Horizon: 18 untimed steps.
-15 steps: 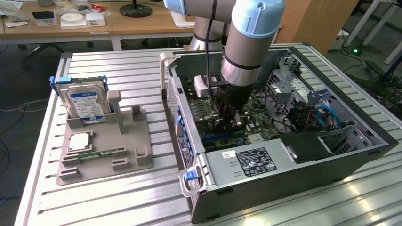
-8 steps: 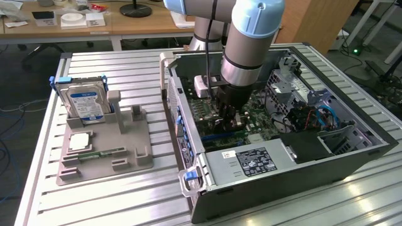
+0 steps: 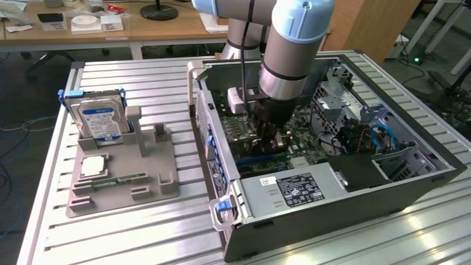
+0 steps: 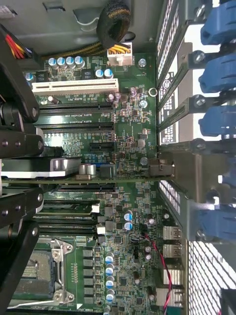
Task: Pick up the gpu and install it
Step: 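Insert the gpu into the slot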
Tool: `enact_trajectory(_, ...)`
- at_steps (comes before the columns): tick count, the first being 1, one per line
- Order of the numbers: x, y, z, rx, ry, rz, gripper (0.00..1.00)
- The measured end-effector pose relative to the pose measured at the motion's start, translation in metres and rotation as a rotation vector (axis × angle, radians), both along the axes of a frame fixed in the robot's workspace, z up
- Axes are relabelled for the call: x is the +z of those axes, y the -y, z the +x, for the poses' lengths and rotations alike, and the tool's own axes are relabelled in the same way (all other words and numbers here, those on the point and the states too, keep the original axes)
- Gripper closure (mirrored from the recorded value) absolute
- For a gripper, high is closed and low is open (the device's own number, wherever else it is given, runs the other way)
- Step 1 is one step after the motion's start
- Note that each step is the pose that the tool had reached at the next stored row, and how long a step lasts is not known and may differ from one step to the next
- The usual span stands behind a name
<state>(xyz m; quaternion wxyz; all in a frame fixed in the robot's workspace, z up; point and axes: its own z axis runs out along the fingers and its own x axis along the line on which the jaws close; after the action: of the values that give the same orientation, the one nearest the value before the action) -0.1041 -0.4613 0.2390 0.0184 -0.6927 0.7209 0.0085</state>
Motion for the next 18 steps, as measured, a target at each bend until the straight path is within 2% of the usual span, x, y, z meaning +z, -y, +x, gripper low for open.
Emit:
enact_trajectory(7,-0.0003,-0.0001,0.0004,0.000,-0.0001,-0.0002,0.72)
enact_trajectory(13,-0.0008,-0.0008,0.0009,0.000,0.0000,-0.0033,0.72)
enact_trajectory(14,-0.0009,-0.0009,0.0009,0.000,0.0001,-0.0052,0.72)
enact_trajectory(17,-0.0010,-0.0008,0.0009,0.000,0.0000,-0.0180,0.72)
enact_trajectory(18,-0.0010,-0.0008,0.0009,0.000,0.0000,-0.0199,0.72)
